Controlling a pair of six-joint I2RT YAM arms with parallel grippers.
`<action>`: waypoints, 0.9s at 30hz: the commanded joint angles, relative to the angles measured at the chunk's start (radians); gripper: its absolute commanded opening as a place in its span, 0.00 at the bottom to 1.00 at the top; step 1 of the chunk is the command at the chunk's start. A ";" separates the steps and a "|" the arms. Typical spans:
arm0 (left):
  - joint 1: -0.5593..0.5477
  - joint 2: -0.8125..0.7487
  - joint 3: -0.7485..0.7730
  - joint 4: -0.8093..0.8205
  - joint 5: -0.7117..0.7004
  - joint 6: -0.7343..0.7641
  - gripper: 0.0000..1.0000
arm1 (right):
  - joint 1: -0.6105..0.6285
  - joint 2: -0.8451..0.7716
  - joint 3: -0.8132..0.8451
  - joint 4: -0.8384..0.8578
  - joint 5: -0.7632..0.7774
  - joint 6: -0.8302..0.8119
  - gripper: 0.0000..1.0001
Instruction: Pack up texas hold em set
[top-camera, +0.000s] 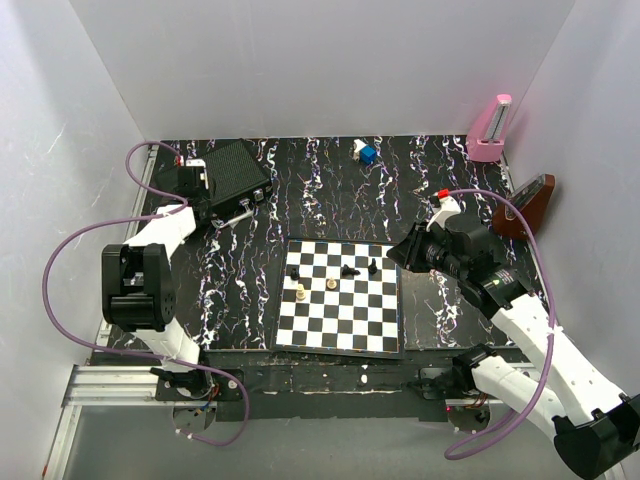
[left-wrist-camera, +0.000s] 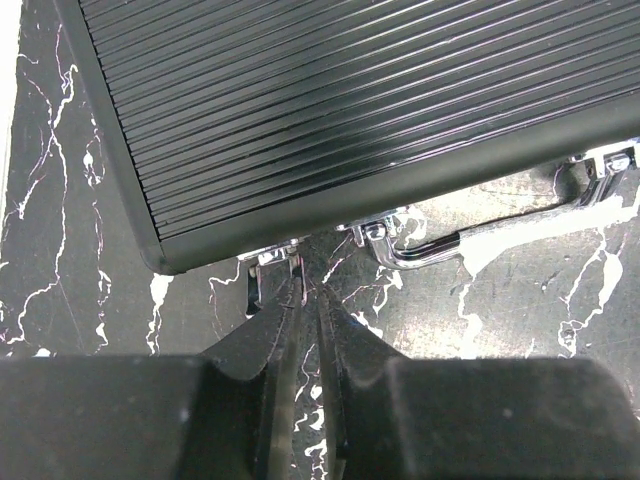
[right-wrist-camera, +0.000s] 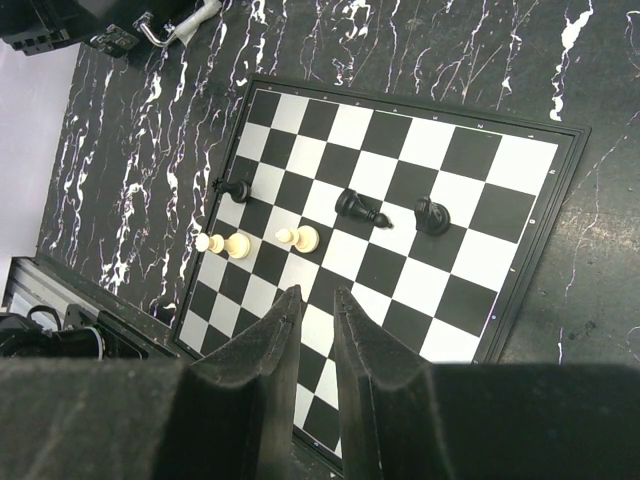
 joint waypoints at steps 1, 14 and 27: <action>0.004 -0.006 0.010 0.011 -0.006 0.000 0.09 | -0.005 -0.004 0.004 0.028 -0.005 0.010 0.27; 0.004 -0.001 -0.009 0.008 -0.025 -0.005 0.05 | -0.007 -0.007 -0.013 0.039 -0.012 0.016 0.27; 0.005 0.034 -0.004 -0.009 -0.003 -0.046 0.04 | -0.005 -0.020 -0.021 0.036 -0.004 0.017 0.27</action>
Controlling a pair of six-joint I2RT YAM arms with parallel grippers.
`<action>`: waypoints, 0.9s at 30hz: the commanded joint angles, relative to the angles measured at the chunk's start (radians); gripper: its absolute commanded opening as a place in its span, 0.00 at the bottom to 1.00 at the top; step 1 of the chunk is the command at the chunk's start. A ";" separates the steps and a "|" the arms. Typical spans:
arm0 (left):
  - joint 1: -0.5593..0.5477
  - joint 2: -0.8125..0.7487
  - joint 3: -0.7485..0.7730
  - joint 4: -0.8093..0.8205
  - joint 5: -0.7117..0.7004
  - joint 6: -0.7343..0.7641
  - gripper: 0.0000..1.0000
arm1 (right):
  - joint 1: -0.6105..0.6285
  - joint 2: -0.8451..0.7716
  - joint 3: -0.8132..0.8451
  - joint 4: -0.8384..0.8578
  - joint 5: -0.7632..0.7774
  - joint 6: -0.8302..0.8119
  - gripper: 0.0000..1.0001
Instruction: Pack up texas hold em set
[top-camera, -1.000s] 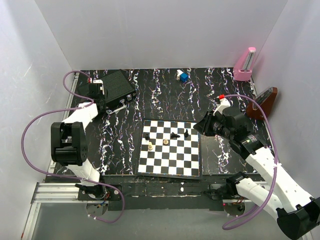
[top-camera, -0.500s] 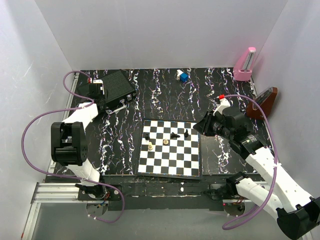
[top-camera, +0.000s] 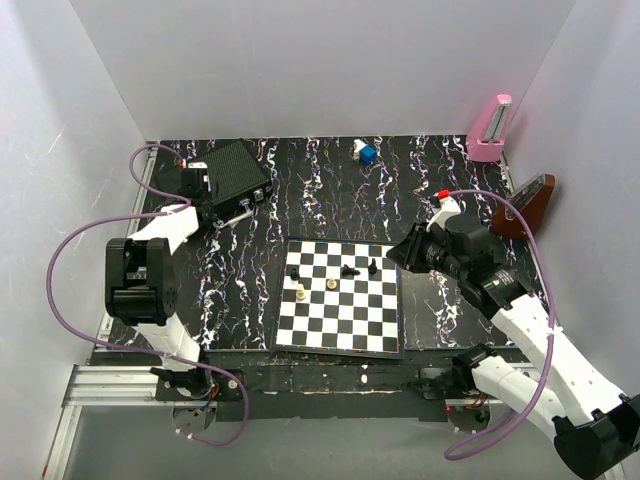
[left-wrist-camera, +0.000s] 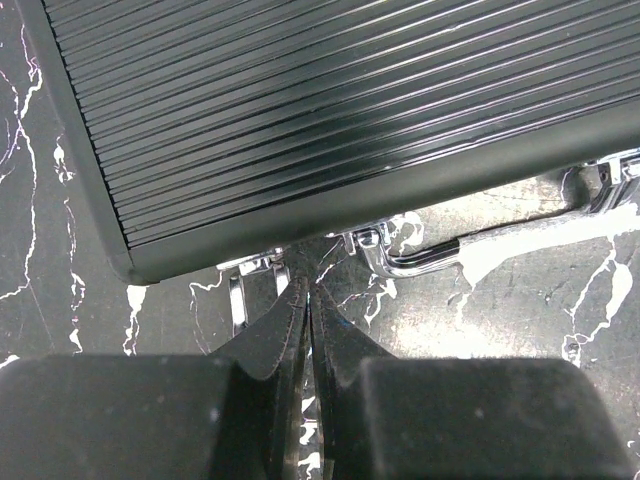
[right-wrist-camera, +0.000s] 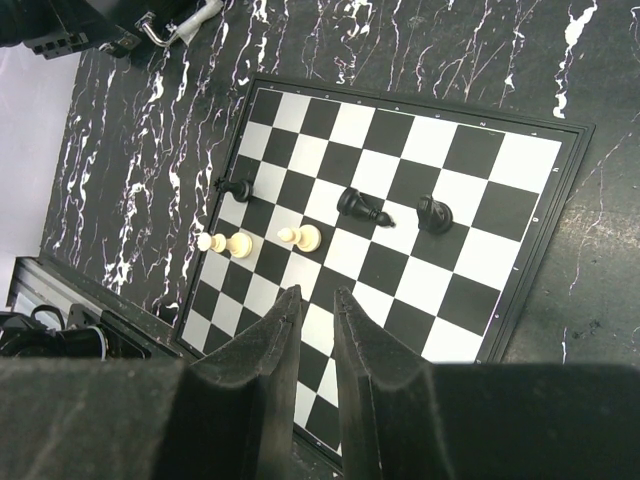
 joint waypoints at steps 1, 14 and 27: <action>0.005 -0.002 -0.003 -0.028 0.002 -0.024 0.04 | -0.004 -0.020 -0.018 0.032 0.001 0.010 0.27; 0.007 0.013 -0.005 -0.026 0.002 -0.027 0.04 | -0.005 -0.040 -0.030 0.023 0.013 0.016 0.27; 0.008 -0.154 -0.010 0.021 0.094 0.010 0.09 | -0.005 -0.037 -0.004 -0.002 0.023 0.007 0.27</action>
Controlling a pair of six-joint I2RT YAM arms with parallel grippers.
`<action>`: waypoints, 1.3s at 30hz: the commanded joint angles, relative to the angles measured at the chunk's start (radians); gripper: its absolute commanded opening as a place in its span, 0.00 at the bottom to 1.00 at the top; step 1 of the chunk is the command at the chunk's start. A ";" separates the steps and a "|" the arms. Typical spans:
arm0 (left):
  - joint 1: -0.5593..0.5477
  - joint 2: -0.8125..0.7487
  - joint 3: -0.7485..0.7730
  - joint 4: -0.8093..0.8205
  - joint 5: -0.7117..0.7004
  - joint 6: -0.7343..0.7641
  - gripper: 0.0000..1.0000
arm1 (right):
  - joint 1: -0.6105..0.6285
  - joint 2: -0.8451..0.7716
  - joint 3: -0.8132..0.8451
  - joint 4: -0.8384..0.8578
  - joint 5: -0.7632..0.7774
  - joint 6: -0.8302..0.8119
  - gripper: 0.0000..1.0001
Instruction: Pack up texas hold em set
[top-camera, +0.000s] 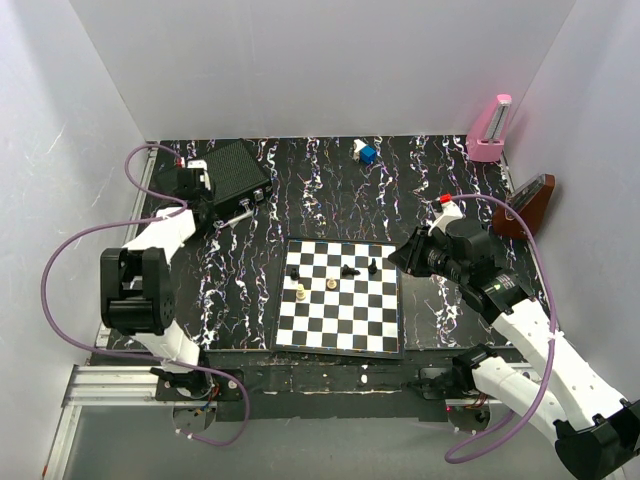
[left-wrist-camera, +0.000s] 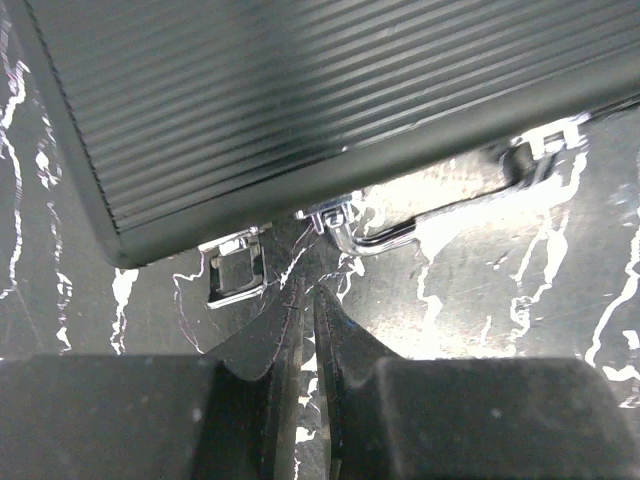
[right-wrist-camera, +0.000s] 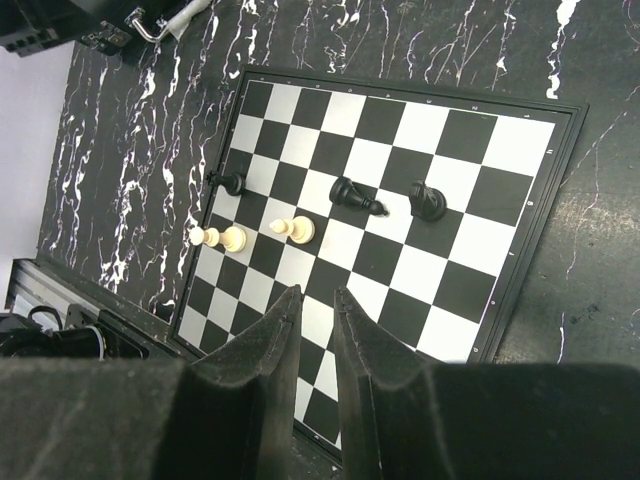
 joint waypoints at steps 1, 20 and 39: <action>0.013 -0.108 0.022 0.028 0.016 0.012 0.09 | -0.005 -0.006 0.027 0.007 0.012 -0.009 0.27; 0.101 -0.015 0.047 -0.004 0.034 -0.014 0.07 | -0.005 -0.006 0.016 0.016 -0.002 0.004 0.27; 0.036 0.017 0.001 -0.035 -0.035 -0.037 0.05 | -0.005 -0.015 -0.008 0.029 0.001 0.011 0.27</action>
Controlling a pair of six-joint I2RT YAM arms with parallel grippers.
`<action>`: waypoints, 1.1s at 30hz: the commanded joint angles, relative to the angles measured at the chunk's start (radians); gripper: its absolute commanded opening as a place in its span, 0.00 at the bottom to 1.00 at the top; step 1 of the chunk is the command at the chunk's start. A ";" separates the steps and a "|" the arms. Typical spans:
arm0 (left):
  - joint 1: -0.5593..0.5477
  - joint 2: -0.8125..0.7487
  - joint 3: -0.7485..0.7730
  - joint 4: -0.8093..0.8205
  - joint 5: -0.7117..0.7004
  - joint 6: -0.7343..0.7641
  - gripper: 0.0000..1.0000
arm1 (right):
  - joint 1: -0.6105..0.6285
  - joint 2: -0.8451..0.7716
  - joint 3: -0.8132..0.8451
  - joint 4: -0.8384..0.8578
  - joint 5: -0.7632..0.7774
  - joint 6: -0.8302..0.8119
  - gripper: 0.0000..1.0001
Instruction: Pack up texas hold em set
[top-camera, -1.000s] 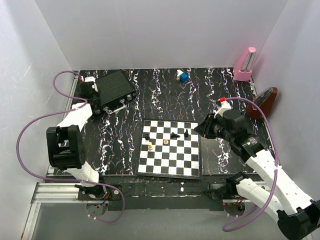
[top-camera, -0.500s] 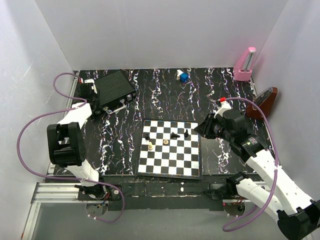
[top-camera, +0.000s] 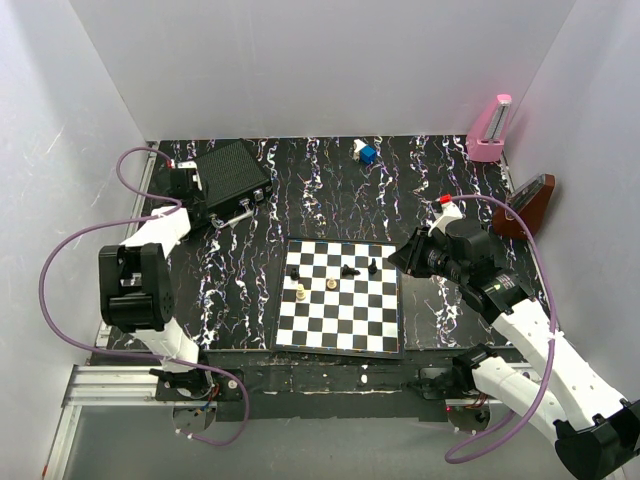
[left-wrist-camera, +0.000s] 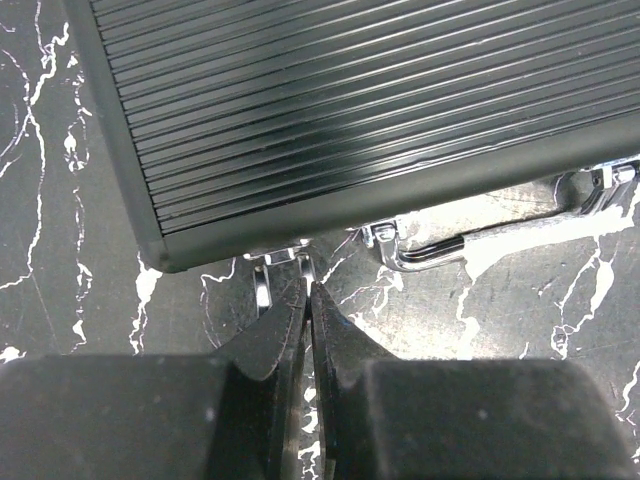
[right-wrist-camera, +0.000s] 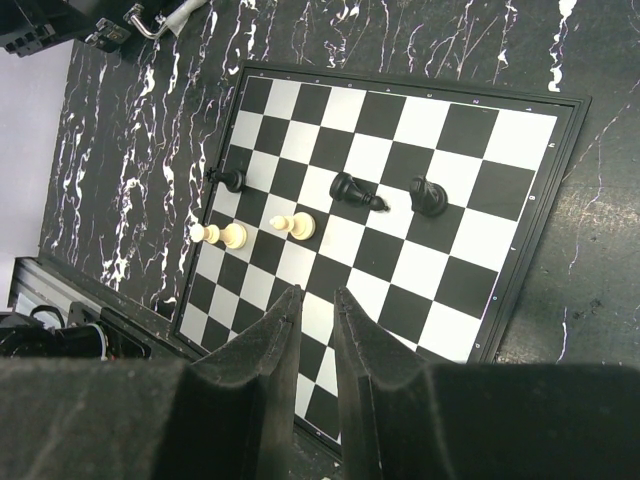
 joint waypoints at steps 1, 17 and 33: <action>-0.021 0.024 -0.007 -0.039 -0.033 -0.009 0.05 | -0.005 -0.015 -0.008 0.039 0.005 0.003 0.27; -0.024 0.083 0.011 -0.039 -0.047 -0.004 0.05 | -0.005 -0.006 -0.014 0.044 0.005 0.001 0.27; -0.074 -0.053 -0.024 0.013 0.012 0.054 0.32 | -0.005 -0.009 -0.011 0.039 0.006 0.001 0.27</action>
